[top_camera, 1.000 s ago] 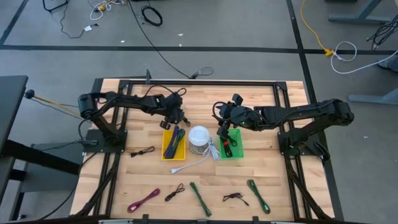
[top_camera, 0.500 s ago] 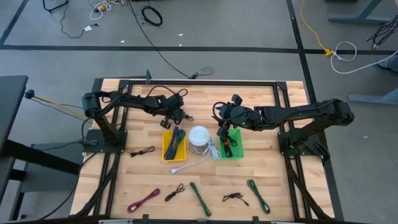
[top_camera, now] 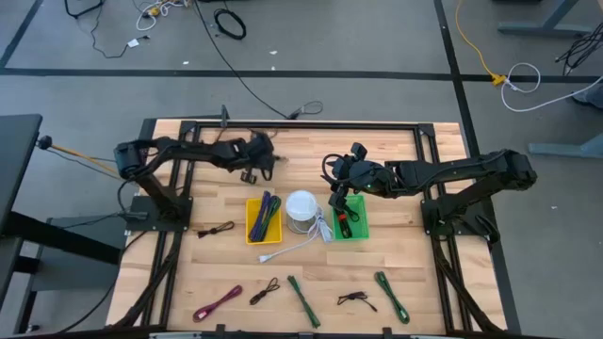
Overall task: Pick & Place USB Port
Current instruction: Put the black charger cable into the green basket
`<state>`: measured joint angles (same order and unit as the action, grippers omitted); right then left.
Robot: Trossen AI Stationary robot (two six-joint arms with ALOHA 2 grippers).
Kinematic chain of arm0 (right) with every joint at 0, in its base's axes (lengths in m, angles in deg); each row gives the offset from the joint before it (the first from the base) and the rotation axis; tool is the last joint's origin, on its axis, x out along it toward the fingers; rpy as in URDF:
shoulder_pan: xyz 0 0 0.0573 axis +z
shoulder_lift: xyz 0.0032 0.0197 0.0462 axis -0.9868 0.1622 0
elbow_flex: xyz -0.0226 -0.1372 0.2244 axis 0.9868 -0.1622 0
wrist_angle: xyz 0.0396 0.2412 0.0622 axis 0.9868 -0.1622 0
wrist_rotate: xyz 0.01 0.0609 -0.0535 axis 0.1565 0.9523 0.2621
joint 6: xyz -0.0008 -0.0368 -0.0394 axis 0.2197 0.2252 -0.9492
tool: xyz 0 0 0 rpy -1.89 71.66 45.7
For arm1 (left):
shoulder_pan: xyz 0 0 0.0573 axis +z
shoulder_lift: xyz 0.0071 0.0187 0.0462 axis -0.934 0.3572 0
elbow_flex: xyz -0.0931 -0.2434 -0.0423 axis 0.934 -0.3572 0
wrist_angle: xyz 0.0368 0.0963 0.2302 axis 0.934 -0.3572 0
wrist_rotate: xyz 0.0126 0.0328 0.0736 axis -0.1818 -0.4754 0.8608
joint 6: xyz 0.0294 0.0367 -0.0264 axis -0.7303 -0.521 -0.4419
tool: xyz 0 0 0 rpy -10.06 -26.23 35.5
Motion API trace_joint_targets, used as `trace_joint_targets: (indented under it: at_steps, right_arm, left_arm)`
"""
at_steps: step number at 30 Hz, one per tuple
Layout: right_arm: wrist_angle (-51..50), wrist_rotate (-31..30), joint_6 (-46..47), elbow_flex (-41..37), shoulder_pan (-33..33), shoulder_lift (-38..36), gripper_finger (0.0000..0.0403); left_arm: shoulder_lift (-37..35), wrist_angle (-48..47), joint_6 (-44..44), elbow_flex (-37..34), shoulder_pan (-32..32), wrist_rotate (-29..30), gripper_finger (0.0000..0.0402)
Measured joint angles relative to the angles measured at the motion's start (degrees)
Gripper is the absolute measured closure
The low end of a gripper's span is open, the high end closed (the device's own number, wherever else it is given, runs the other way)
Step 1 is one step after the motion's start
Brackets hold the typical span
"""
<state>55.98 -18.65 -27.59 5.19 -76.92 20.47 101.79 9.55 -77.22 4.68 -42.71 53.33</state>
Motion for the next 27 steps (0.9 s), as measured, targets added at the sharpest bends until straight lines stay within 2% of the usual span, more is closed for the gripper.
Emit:
trace_joint_targets:
  at_steps: [3,9,14,17,21,24,27]
  right_arm:
    - [0.0,0.0,0.05,0.0,0.0,0.0,0.0214]
    - [0.25,-0.01,0.28,-0.02,0.0,0.0,0.0214]
    - [4.19,-0.04,-0.11,-0.02,0.0,0.0,0.0214]
    - [7.17,0.04,-0.41,-0.02,0.0,0.0,0.0214]
    - [10.4,0.09,-0.52,-0.02,0.0,-0.02,0.0214]
    - [12.7,0.39,-0.55,-0.02,-0.02,0.0,0.0214]
    - [15.73,3.12,-1.53,-0.02,-0.02,0.0,0.0214]
  left_arm:
    - [-5.19,-0.05,7.05,0.0,2.37,-2.16,0.0384]
    - [-16.96,-3.63,27.94,0.02,5.92,-14.18,0.0384]
    - [-24.6,-2.33,43.15,0.04,5.7,-35.57,0.0384]
    - [-26.3,0.44,47.34,0.04,2.85,-43.04,0.0384]
    - [-26.69,7.05,48.7,-0.14,-4.01,-43.86,0.0384]
    - [-26.33,13.09,48.43,-0.22,-9.04,-41.53,0.0384]
    - [-25.99,18.19,47.41,-0.22,-12.47,-38.83,0.0384]
